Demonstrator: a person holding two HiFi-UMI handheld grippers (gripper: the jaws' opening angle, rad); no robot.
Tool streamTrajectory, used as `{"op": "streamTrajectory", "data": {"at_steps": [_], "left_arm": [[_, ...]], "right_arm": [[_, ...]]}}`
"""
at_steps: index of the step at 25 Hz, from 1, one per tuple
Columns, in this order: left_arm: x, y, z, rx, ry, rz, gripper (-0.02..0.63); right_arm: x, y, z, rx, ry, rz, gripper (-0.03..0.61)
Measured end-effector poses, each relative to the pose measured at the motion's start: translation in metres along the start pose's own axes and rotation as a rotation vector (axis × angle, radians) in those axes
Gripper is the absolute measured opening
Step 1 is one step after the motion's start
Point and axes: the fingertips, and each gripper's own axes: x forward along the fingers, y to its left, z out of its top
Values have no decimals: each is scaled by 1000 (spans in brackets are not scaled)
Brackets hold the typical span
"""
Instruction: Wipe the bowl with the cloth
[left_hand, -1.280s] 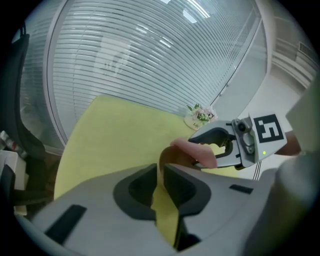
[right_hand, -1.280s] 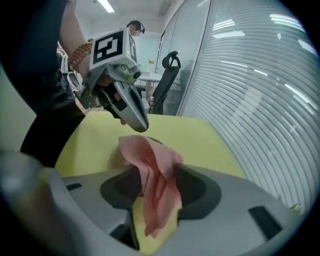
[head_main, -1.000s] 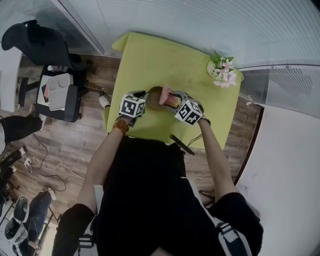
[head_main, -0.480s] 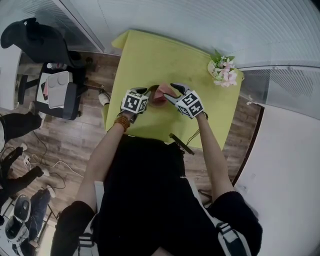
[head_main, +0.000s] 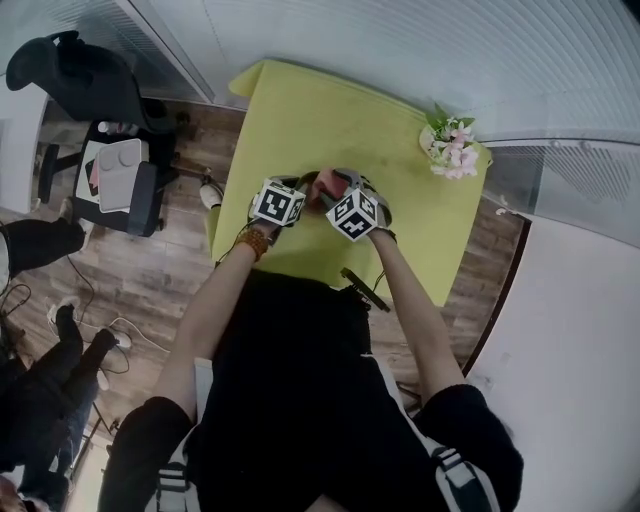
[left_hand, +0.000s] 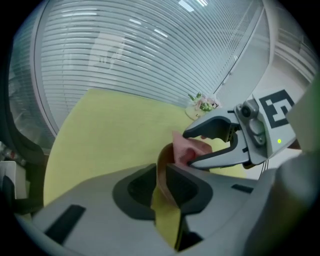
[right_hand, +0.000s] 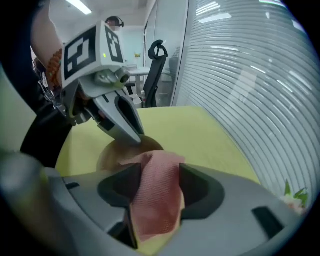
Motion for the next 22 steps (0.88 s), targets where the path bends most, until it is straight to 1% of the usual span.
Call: {"op": "streamTrajectory", "data": {"at_steps": [2,5,9,13,18,22], "left_arm": [[2,1,-3,5,18,14,63],[5,1,-11,14,48,26,61],[5,2,-13,-7,35,30,58],[6,2,-13,-8,34,33,57],[9,1,-13,-17,30,40,57],[7,2,-14,-18,28,49,54]], "right_arm": [[7,-4,-6,-10,22,-20,238],[13,-4,-12,-10,30,-4,229],[18,-2,-10,-16,31,9,206],[27,0,-13,-19,48,2,166],[37,-2,-18,47,41,-10,121],[37,-3,-17,164,19,12,80]]}}
